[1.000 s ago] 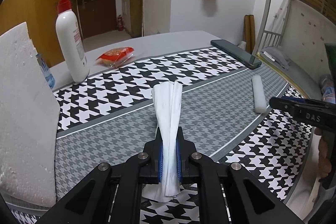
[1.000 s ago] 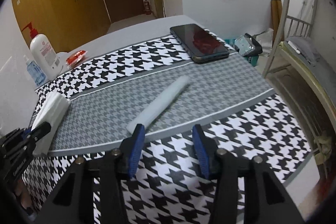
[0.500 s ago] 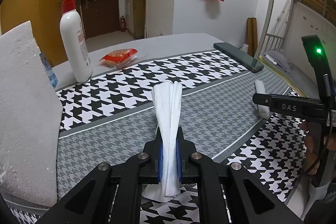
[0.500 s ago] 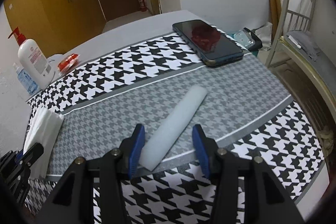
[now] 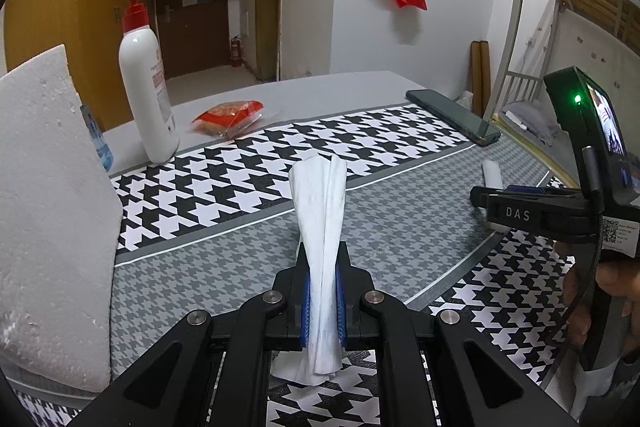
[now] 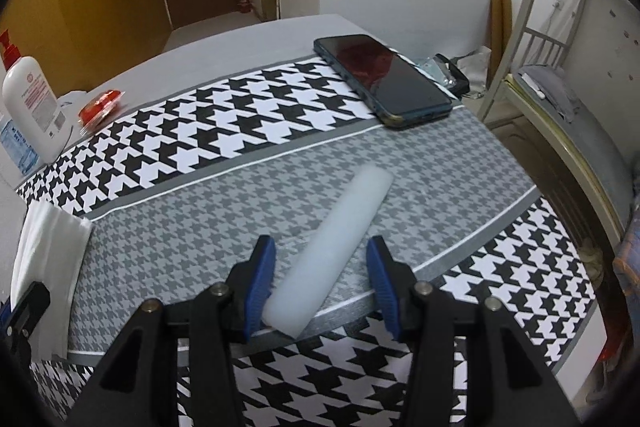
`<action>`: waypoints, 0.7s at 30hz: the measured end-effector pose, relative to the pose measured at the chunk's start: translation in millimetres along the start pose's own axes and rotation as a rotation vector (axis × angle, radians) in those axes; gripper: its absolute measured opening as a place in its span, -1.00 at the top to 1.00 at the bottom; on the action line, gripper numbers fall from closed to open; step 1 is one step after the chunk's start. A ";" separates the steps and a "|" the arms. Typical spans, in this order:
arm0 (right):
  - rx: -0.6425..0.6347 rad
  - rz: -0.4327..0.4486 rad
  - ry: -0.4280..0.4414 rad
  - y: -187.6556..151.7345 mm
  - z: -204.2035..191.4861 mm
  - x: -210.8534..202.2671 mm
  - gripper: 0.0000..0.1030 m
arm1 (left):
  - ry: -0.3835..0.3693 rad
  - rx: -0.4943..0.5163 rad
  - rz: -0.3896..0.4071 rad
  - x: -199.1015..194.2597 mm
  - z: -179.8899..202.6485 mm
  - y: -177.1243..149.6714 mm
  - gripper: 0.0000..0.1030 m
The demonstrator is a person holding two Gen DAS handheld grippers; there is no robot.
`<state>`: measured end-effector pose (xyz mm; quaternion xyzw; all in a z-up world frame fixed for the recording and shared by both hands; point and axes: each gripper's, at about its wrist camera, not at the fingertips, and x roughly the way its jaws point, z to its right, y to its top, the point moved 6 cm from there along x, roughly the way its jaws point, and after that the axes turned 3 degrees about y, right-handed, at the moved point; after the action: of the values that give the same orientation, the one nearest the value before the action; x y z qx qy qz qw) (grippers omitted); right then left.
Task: Organize soft objects
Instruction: 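Close the right gripper on the grey foam roll and lift it, then carry the towel and foam roll over the white foam box with both grippers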
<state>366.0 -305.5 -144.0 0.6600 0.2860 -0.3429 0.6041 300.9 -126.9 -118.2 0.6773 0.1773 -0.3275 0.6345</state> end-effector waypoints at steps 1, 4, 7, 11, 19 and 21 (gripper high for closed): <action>0.005 0.000 0.001 0.3 -0.8 -0.7 -0.03 | -0.001 -0.005 0.006 -1.5 -0.5 0.7 0.80; 0.013 0.004 0.002 0.6 0.6 -0.6 -0.03 | -0.007 -0.015 0.014 -3.3 -2.5 1.7 0.80; 0.003 0.013 -0.003 0.6 -0.9 -0.5 -0.02 | -0.009 -0.031 0.007 -2.2 -6.2 1.0 0.80; 0.022 0.024 0.039 0.0 4.3 -3.2 0.35 | -0.012 -0.040 0.000 -1.9 -8.3 -0.2 0.80; 0.049 0.064 0.131 -0.5 10.1 -25.0 0.60 | -0.027 -0.027 0.020 -9.6 -4.9 -1.1 0.80; 0.037 0.082 0.145 -0.7 3.8 -35.3 0.60 | -0.026 -0.028 0.026 -12.2 -6.5 -1.1 0.80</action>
<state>343.8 -308.0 -116.3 0.7055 0.2952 -0.2742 0.5831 292.7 -118.4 -111.0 0.6663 0.1646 -0.3255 0.6504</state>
